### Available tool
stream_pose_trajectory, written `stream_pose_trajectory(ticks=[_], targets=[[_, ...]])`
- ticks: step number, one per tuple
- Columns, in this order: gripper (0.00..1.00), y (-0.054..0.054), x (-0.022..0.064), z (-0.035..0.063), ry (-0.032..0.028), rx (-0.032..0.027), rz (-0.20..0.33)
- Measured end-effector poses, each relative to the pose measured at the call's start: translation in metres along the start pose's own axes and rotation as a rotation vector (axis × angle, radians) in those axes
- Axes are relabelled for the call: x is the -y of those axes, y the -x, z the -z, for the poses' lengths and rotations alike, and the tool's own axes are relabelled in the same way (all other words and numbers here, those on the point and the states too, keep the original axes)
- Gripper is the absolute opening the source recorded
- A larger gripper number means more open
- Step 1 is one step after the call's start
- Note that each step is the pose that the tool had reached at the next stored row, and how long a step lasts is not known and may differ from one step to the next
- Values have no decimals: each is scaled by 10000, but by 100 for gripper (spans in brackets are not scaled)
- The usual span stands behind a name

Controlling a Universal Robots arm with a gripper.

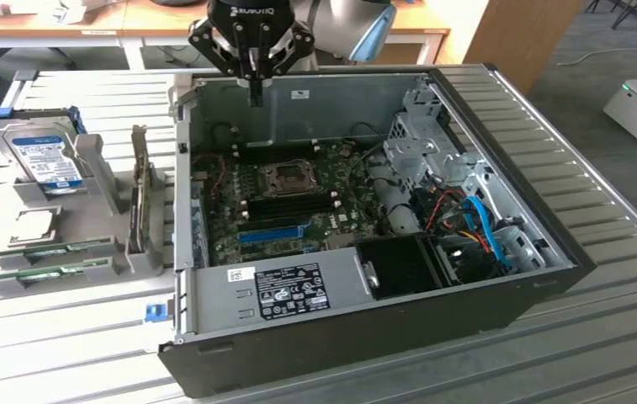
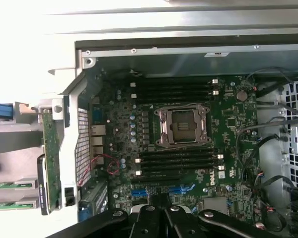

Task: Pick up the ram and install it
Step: 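Reach for the ram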

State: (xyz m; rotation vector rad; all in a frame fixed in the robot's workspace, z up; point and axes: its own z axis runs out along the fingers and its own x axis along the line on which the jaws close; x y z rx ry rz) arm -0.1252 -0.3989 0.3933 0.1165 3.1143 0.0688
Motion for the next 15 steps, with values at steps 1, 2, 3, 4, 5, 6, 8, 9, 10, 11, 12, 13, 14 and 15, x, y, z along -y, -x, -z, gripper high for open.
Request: stream_pose_trajectory(ticks=[1, 2, 3, 4, 5, 6, 8, 9, 10, 11, 12, 13, 14, 15], targets=[[10, -18, 1, 1, -1, -1, -1], [10, -39, 3, 1, 0, -1, -1], [10, -62, 4, 1, 0, -3, -2], [10, -87, 6, 2, -1, -4, -1], [10, -110, 8, 2, -1, -6, -1], [10, -132, 10, 2, 0, -10, -1], [10, -175, 13, 3, -2, -19, -1], [10, -197, 14, 3, -2, -25, -3], [10, -217, 16, 2, -1, -31, -3], [10, -239, 18, 2, -3, -44, -3], [10, -259, 19, 2, -4, -61, -3], [10, -279, 21, 2, -6, -79, -3], [10, -298, 22, 2, -8, -98, -3], [10, -317, 24, 1, -8, -117, -3]])
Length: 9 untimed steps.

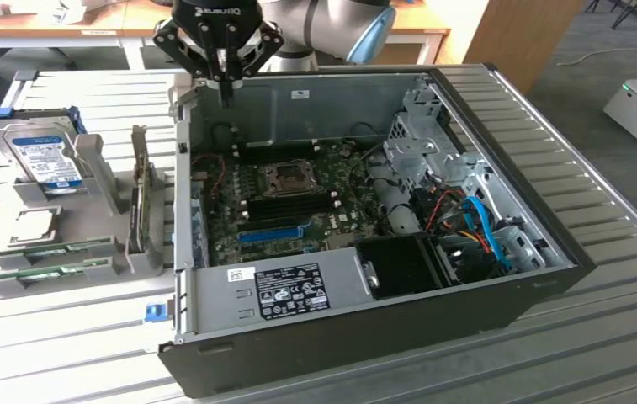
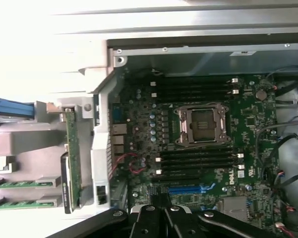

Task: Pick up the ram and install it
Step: 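Reach for the ram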

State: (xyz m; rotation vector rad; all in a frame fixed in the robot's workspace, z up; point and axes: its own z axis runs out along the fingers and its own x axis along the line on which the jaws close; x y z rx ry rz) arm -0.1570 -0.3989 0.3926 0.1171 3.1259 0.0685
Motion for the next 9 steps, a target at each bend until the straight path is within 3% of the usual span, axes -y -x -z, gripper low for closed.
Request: stream_pose_trajectory(ticks=[9], targets=[[10, -147, 11, -5, -13, -169, -6]])
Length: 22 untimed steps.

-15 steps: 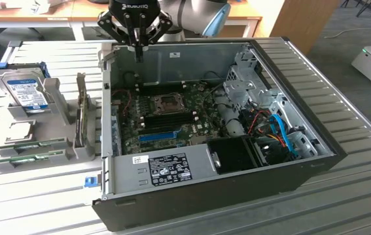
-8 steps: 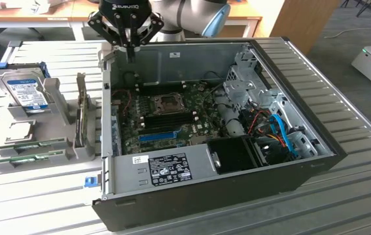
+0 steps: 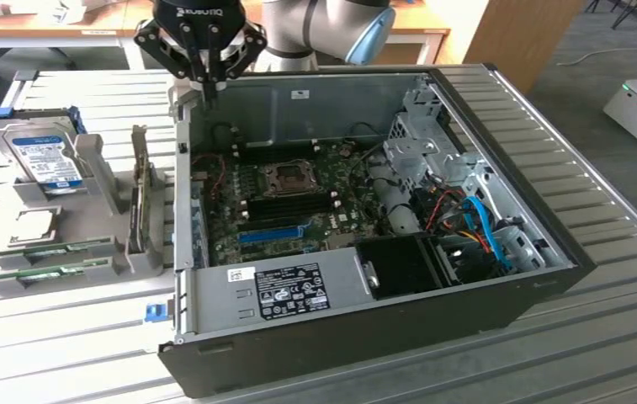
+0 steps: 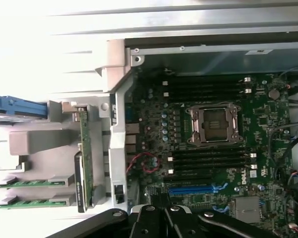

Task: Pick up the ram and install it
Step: 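Reach for the ram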

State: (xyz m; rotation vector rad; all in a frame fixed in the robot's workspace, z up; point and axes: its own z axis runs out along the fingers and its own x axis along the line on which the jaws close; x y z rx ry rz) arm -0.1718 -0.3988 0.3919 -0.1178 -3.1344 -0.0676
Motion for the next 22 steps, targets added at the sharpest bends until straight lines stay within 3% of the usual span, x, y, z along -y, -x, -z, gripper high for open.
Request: stream_pose_trajectory(ticks=[4, 15, 22], targets=[[10, -53, 4, -3, -5, -71, -1], [10, -63, 5, -3, -6, -76, 16], [10, -116, 9, -4, -9, -94, 445]])
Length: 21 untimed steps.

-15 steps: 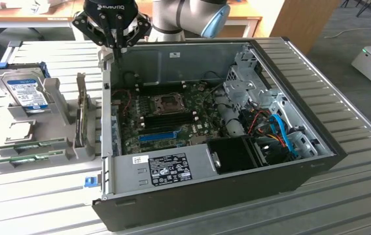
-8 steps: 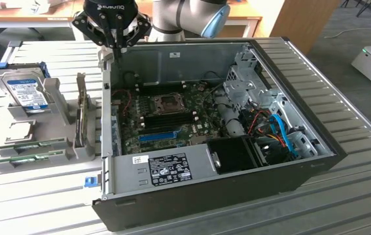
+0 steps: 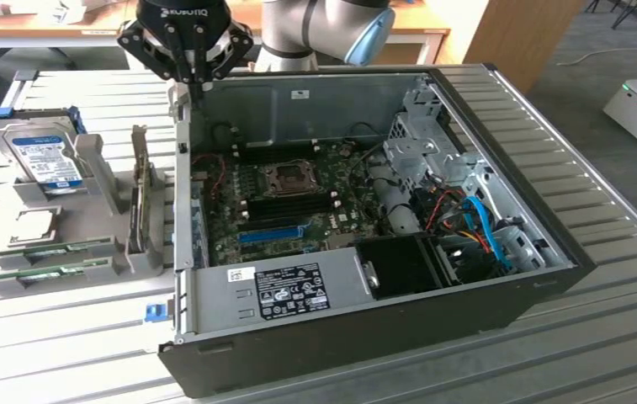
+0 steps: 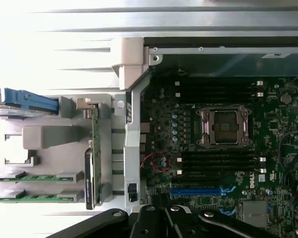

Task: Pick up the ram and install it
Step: 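Reach for the ram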

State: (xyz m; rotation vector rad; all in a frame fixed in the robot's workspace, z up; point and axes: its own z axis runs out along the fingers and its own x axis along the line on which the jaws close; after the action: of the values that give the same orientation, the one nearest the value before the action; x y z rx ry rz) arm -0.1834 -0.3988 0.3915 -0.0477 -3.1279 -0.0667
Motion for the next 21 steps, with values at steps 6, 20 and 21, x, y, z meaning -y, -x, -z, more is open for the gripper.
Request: stream_pose_trajectory(ticks=[6, 20, 21], targets=[[10, -21, 1, -1, -10, -28, 631], [10, -105, 4, -2, -10, -30, 687], [10, -114, 4, -3, -10, -30, 688]])
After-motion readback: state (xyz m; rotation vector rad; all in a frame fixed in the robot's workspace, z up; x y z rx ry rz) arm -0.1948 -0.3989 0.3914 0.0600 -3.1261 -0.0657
